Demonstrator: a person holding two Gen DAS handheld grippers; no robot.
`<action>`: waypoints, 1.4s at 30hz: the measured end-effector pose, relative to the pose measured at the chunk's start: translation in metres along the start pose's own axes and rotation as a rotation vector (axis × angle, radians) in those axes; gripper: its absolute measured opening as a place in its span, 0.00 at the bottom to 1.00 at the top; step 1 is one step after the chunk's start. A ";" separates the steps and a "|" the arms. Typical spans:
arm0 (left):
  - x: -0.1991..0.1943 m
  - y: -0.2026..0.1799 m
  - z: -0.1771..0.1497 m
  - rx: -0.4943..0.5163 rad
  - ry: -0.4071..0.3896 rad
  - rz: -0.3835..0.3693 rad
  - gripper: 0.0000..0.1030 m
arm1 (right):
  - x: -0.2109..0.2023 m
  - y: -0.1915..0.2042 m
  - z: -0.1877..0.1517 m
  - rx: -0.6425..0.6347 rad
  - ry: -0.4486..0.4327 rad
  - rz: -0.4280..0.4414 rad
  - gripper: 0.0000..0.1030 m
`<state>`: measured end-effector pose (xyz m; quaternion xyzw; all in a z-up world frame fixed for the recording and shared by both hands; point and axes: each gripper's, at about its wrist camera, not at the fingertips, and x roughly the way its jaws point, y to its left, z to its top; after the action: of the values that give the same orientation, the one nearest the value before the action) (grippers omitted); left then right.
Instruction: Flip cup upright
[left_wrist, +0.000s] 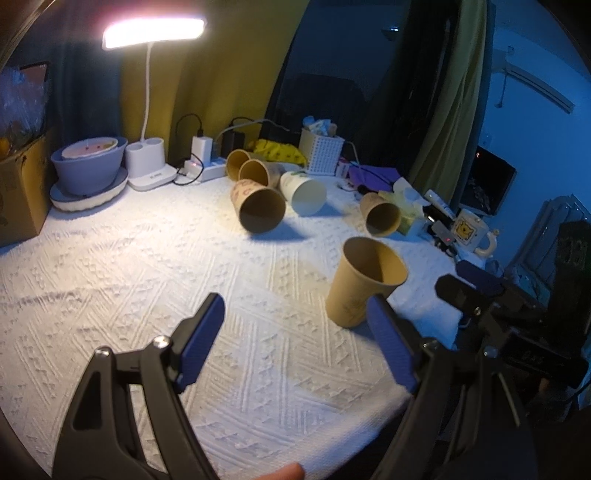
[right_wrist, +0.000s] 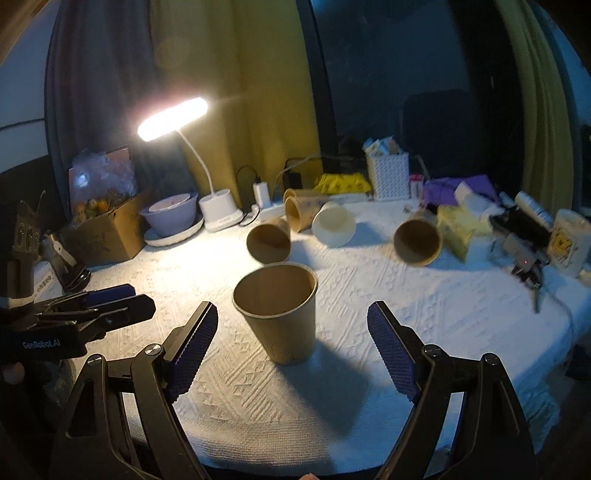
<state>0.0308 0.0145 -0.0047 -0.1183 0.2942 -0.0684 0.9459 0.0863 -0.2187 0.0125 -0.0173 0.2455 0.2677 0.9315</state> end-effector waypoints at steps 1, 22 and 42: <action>-0.003 -0.002 0.001 0.006 -0.010 0.001 0.78 | -0.004 0.001 0.002 -0.003 -0.009 -0.011 0.83; -0.061 -0.031 0.008 0.132 -0.296 0.129 0.81 | -0.053 0.021 0.031 -0.074 -0.109 -0.040 0.83; -0.059 -0.027 0.000 0.124 -0.295 0.118 0.89 | -0.041 0.019 0.023 -0.070 -0.074 -0.053 0.83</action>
<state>-0.0186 0.0001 0.0343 -0.0507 0.1540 -0.0126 0.9867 0.0570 -0.2189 0.0536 -0.0464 0.2009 0.2517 0.9456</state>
